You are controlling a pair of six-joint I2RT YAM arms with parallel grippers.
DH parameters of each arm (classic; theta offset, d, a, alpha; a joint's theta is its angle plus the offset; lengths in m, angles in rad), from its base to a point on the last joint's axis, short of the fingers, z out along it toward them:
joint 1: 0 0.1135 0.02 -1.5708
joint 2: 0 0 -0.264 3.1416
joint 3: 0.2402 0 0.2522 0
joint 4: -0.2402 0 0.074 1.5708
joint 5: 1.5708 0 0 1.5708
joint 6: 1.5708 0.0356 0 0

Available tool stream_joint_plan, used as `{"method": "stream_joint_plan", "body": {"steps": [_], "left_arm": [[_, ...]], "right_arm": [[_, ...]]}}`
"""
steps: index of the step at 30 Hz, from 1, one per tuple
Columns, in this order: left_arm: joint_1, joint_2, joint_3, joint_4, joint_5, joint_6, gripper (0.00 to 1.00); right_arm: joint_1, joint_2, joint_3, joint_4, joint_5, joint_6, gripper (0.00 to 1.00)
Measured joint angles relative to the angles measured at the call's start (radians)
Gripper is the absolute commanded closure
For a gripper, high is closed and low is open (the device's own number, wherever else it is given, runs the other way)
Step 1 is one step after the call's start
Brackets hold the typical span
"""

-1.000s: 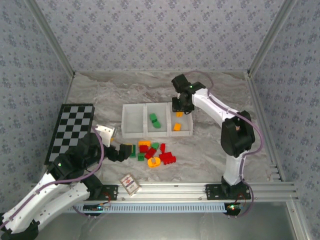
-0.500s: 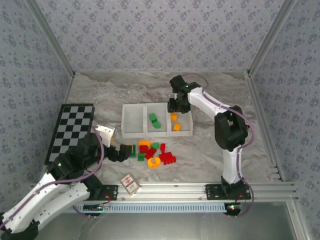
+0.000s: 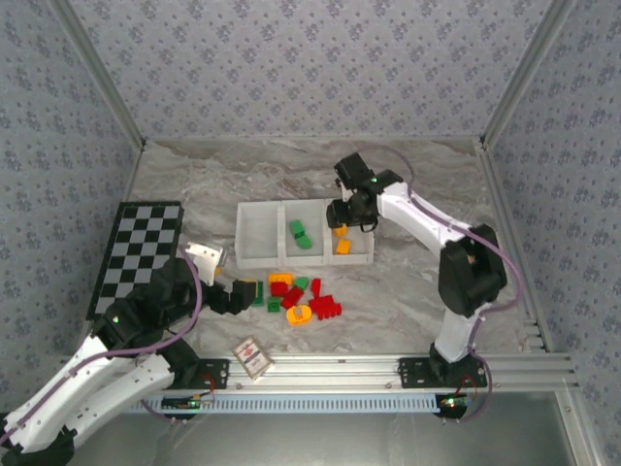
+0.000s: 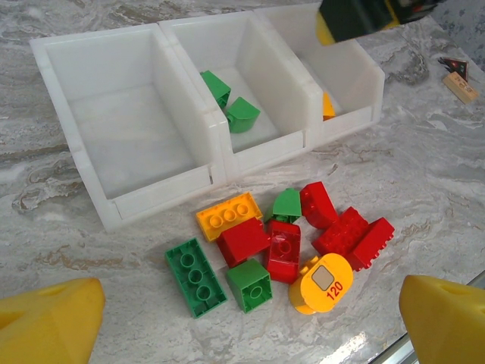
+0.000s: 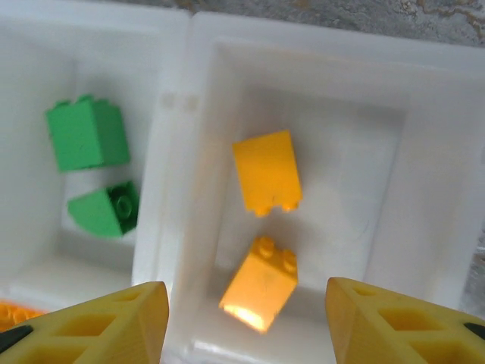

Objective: Sort the legos into containers by color
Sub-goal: Place the lego in the container, then pick up the legos from the bottom-center of the table.

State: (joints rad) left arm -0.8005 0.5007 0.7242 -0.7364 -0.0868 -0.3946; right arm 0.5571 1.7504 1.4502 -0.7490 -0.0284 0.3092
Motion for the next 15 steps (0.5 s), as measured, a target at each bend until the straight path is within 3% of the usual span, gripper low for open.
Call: {"method": "stream_joint_plan", "body": {"steps": [4,9,12,15], "left_arm": [[0.0,0.0,0.0,0.0,0.0,0.0,0.0],[0.0,0.0,0.0,0.0,0.0,0.0,0.0],[0.0,0.0,0.0,0.0,0.0,0.0,0.0],[0.0,0.0,0.0,0.0,-0.001,0.0,0.0]], "right_arm": [[0.044,-0.145,-0.127,0.046,-0.009,-0.116,0.4],[0.175,-0.275,-0.29,0.104,-0.034,-0.391,0.33],[0.278,-0.313,-0.402,0.114,-0.058,-0.563,0.32],[0.312,-0.318,-0.479,0.118,-0.086,-0.678,0.32]]}}
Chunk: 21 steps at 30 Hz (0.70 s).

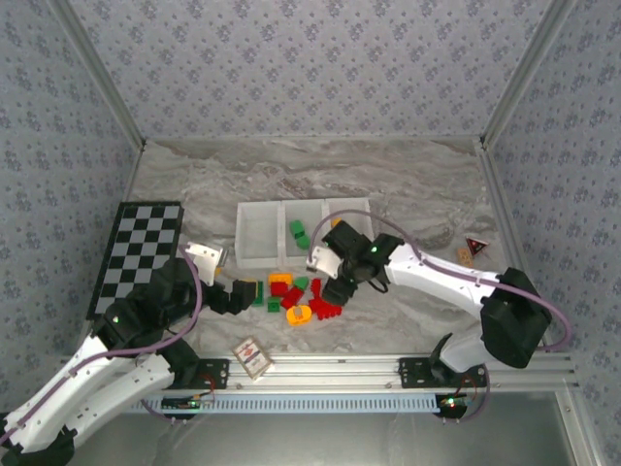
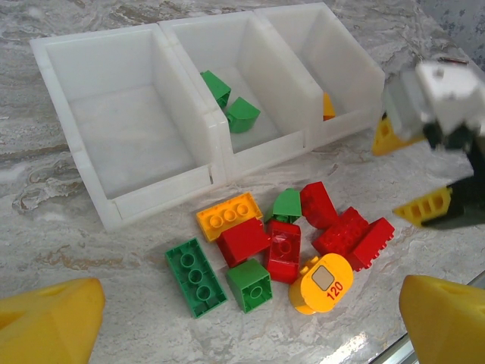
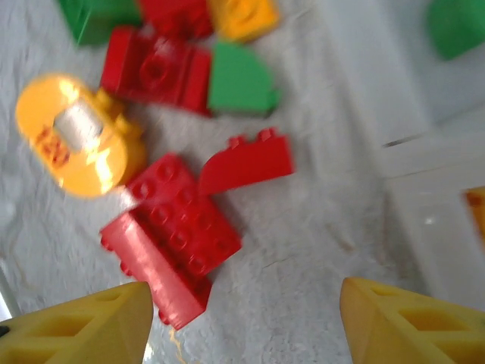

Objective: Sort the legos into containers by color
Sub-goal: Pick up the legos from the bottom-center of the table.

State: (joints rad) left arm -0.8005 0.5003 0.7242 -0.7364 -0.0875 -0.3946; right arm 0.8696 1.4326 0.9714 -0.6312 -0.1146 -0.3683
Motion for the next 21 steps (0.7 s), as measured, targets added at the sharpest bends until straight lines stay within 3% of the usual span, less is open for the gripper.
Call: {"method": "stream_joint_plan", "body": {"steps": [11,21], "left_arm": [[0.0,0.0,0.0,0.0,-0.003,0.0,0.0],[0.0,0.0,0.0,0.0,-0.003,0.0,0.0]], "right_arm": [[0.107,-0.051,-0.154,0.099,-0.011,-0.165,0.31],[0.187,-0.032,-0.167,0.163,0.093,-0.203,0.34]]}}
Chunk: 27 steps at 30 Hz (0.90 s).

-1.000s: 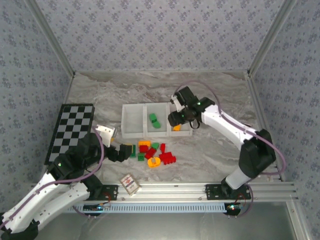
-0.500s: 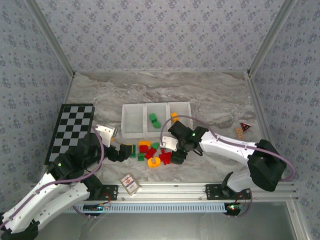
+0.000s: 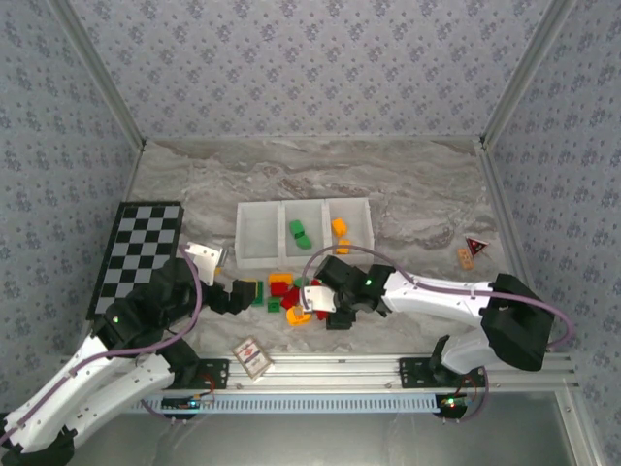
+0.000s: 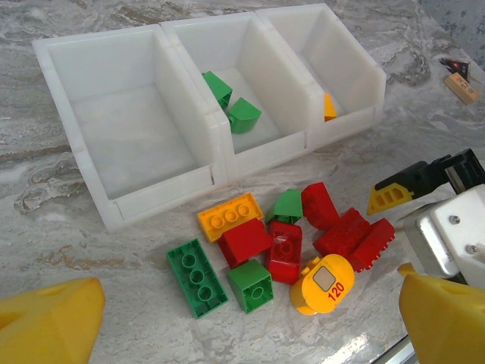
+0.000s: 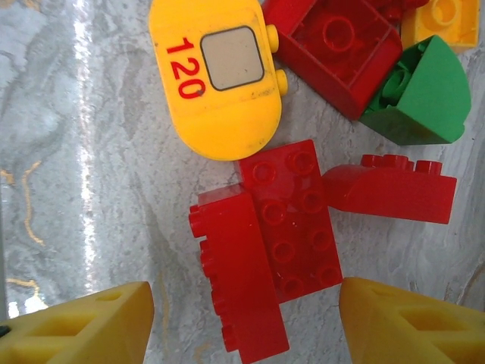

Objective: Sort the legos into containers by color
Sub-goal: Pick up the legos from the bottom-center of the table.

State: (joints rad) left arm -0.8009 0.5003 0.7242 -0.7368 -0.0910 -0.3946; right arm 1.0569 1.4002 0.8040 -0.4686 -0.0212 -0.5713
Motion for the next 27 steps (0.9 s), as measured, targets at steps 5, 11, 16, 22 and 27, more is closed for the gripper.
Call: {"method": "stream_joint_plan", "body": {"steps": [5,11,16,22,27], "left_arm": [[0.0,0.0,0.0,0.0,0.0,0.0,0.0],[0.0,0.0,0.0,0.0,0.0,0.0,0.0],[0.0,0.0,0.0,0.0,0.0,0.0,0.0],[0.0,0.0,0.0,0.0,0.0,0.0,0.0],[0.0,0.0,0.0,0.0,0.0,0.0,0.0]], "right_arm": [[0.003,0.019,-0.003,0.012,0.033,-0.006,0.35],[0.006,0.022,-0.003,0.018,0.042,-0.006,0.37],[0.013,0.034,-0.003,0.018,0.045,-0.008,0.39],[0.032,0.065,-0.003,0.018,0.053,-0.018,0.42],[0.042,0.089,-0.003,0.028,0.071,-0.021,0.47]]}}
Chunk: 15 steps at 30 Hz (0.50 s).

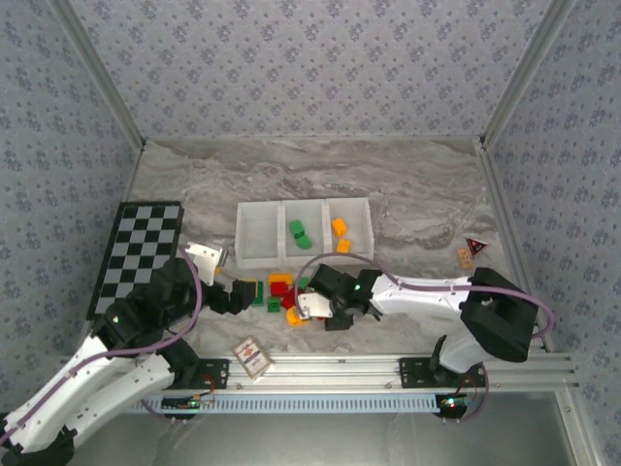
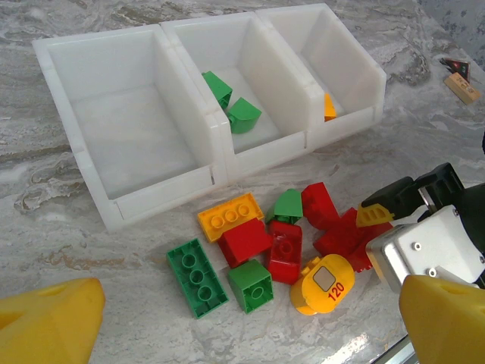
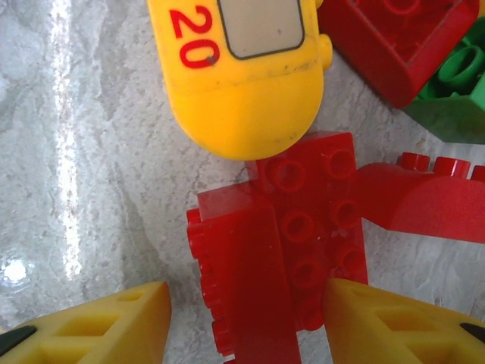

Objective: Sort the legos into containers by color
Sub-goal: Pick up the legos from the bottom-center of the table.

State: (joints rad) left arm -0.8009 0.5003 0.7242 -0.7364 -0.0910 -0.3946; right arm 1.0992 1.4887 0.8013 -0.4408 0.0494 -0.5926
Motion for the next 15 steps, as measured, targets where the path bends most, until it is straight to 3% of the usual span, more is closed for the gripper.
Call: {"method": "stream_joint_plan", "body": {"steps": [3,10,15], "left_arm": [[0.0,0.0,0.0,0.0,0.0,0.0,0.0],[0.0,0.0,0.0,0.0,0.0,0.0,0.0],[0.0,0.0,0.0,0.0,0.0,0.0,0.0]], "right_arm": [[0.005,0.01,0.002,0.01,0.008,-0.004,0.52],[0.014,0.014,0.018,0.015,0.019,-0.009,0.74],[0.016,0.013,0.019,0.013,0.019,-0.011,0.8]]}}
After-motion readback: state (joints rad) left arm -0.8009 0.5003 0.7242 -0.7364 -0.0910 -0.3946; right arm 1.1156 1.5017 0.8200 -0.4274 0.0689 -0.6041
